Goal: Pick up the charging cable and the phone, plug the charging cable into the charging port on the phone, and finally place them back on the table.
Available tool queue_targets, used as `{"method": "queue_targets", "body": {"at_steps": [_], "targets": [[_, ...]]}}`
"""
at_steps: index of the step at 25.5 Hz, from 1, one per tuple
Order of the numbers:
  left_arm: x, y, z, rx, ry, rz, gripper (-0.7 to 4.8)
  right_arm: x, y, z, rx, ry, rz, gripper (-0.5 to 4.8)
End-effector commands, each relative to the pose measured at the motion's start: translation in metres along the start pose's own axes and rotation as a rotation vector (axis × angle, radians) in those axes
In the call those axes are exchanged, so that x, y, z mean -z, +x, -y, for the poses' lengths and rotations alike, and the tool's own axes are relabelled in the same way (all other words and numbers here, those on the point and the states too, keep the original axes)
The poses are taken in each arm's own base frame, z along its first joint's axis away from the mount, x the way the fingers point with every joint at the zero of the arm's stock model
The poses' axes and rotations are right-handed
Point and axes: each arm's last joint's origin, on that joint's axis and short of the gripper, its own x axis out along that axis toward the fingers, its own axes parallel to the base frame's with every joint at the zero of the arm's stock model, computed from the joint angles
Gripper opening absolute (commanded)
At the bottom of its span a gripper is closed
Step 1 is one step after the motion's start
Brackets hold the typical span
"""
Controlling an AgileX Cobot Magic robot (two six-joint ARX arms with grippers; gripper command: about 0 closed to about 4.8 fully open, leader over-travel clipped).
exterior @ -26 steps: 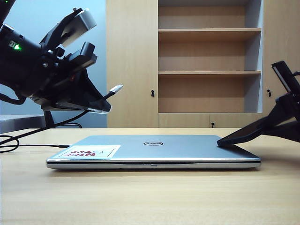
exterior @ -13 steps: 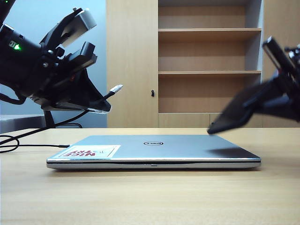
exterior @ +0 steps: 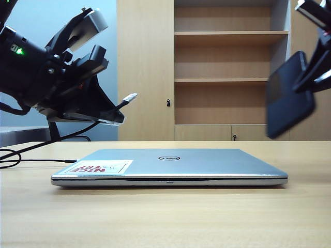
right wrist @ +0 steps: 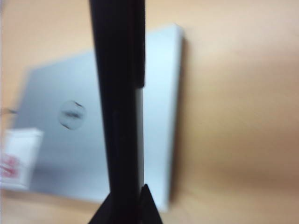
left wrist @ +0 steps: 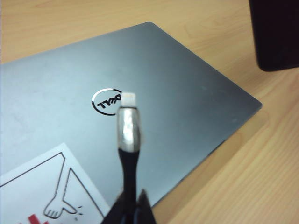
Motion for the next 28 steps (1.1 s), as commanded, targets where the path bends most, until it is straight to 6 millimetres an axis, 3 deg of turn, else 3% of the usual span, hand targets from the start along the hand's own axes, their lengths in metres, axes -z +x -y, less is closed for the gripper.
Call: {"method": "queue_targets", "body": {"at_steps": [1,5,13,25,28], "targets": [[0.0,0.0,0.006,0.026,0.01,0.002,-0.06,-0.001,-0.013,-0.004,0.076,-0.03,-0.115,-0.06],[0.001,0.001,0.014,0.061,0.028,-0.007,-0.06,0.004,-0.02,-0.008,0.134,-0.04,-0.218,-0.06],[0.008,0.001,0.022,0.092,0.039,-0.058,-0.06,0.032,-0.026,-0.018,0.326,-0.198,-0.438,-0.06],[0.008,0.001,0.023,0.093,0.039,-0.056,-0.06,0.046,0.006,-0.013,0.422,-0.215,-0.706,-0.03],[0.008,0.001,0.023,0.093,0.039,-0.056,-0.06,0.046,0.011,-0.012,0.424,-0.214,-0.716,0.81]]}}
